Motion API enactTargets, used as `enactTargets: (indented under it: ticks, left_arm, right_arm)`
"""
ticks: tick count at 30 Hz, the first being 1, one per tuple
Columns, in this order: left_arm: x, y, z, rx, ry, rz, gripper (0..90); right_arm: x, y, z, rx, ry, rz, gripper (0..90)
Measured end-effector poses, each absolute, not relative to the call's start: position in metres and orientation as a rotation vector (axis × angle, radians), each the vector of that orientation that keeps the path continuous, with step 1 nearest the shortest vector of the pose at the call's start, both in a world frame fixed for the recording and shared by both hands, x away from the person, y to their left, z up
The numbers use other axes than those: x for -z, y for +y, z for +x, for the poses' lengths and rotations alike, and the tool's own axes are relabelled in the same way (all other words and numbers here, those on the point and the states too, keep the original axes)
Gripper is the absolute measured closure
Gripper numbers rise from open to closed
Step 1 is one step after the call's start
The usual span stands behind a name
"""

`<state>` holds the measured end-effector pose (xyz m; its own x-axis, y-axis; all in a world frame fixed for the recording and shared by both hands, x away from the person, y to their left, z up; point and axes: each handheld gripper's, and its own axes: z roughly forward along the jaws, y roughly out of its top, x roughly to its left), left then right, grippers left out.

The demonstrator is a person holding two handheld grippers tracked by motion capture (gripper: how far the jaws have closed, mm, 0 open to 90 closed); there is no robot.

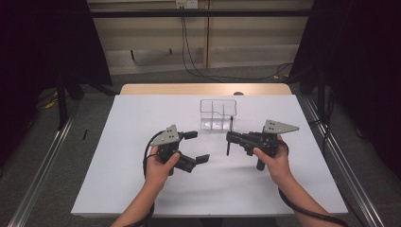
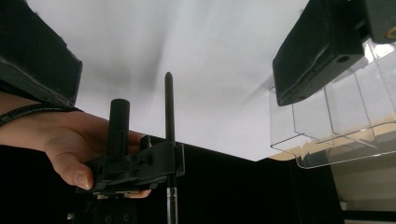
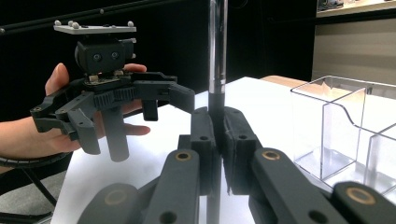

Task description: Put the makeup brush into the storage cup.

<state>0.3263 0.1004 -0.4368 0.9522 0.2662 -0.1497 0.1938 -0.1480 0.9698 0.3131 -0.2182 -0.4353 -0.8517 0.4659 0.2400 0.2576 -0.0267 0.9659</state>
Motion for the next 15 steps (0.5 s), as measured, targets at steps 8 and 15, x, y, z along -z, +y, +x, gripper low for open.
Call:
enactTargets:
  ticks: [8,15]
  left_arm:
    - [0.435,0.112,0.324,-0.087,0.36,1.738,1.6]
    - [0.434,0.121,0.324,-0.097,0.365,1.736,1.7]
  right_arm:
    - [0.433,-0.215,0.316,-1.994,2.079,0.78,84.3]
    - [0.431,-0.212,0.319,-1.99,2.074,0.773,84.3]
